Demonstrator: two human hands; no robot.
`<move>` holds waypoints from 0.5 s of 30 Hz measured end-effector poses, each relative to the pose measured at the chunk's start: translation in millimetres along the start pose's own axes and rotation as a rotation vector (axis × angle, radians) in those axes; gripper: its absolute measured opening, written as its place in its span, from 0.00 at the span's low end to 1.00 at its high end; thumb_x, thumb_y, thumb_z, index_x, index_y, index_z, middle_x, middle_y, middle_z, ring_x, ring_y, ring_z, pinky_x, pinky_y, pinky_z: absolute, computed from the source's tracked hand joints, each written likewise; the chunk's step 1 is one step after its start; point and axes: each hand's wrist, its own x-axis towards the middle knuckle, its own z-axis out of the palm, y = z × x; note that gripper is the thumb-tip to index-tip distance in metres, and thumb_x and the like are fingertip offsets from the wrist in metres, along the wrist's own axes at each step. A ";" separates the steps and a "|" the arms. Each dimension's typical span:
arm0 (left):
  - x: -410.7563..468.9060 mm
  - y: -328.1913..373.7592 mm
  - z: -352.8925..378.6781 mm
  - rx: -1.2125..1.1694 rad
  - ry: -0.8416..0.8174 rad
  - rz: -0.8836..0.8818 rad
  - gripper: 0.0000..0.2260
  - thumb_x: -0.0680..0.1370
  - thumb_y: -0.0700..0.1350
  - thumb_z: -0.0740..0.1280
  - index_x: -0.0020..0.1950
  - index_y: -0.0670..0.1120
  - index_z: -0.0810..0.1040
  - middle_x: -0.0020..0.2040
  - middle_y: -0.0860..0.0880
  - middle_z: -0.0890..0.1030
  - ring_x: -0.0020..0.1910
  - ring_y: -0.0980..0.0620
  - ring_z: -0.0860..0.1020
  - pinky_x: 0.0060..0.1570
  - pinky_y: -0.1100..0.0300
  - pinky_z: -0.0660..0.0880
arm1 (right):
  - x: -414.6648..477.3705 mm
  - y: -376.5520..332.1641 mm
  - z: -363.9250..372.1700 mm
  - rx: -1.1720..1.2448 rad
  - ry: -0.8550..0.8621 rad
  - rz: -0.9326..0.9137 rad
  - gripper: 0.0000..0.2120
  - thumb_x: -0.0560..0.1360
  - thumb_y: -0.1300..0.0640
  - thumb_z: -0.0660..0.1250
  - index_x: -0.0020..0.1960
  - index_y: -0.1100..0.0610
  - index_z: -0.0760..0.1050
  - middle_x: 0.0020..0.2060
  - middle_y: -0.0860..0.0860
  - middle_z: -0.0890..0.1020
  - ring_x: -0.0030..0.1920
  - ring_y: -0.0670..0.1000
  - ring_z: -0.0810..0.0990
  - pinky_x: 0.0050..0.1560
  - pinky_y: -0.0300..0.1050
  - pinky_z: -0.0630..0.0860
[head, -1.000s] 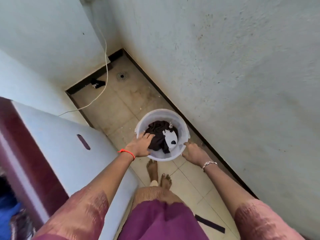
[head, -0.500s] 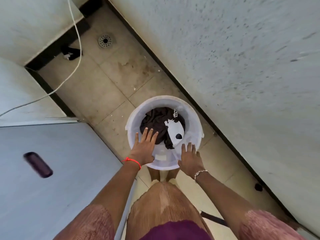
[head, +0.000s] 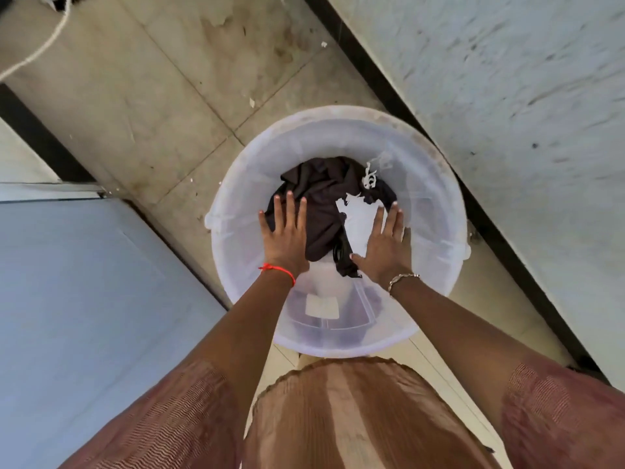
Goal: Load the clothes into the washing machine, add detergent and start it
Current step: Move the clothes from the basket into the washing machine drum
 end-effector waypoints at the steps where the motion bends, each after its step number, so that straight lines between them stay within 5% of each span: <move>1: 8.5 -0.6 4.8 -0.025 0.005 -0.022 0.49 0.70 0.52 0.70 0.76 0.44 0.36 0.77 0.41 0.40 0.76 0.40 0.42 0.71 0.38 0.46 | 8.4 -2.3 3.6 0.008 0.010 0.006 0.52 0.70 0.39 0.66 0.74 0.63 0.35 0.74 0.65 0.40 0.75 0.63 0.43 0.73 0.58 0.51; 5: 38.0 -2.8 24.7 -0.121 0.025 -0.069 0.57 0.65 0.57 0.75 0.75 0.47 0.34 0.76 0.40 0.39 0.76 0.39 0.43 0.71 0.40 0.47 | 38.4 -6.9 18.6 -0.047 0.071 -0.075 0.61 0.62 0.35 0.72 0.74 0.59 0.34 0.74 0.62 0.39 0.75 0.61 0.42 0.72 0.63 0.49; 15: 74.4 11.9 73.8 -0.065 0.120 -0.129 0.66 0.56 0.65 0.76 0.74 0.49 0.31 0.76 0.38 0.38 0.75 0.35 0.41 0.69 0.34 0.42 | 79.1 -11.2 69.5 -0.372 0.167 -0.242 0.59 0.62 0.38 0.71 0.73 0.48 0.29 0.75 0.59 0.41 0.74 0.67 0.44 0.60 0.78 0.55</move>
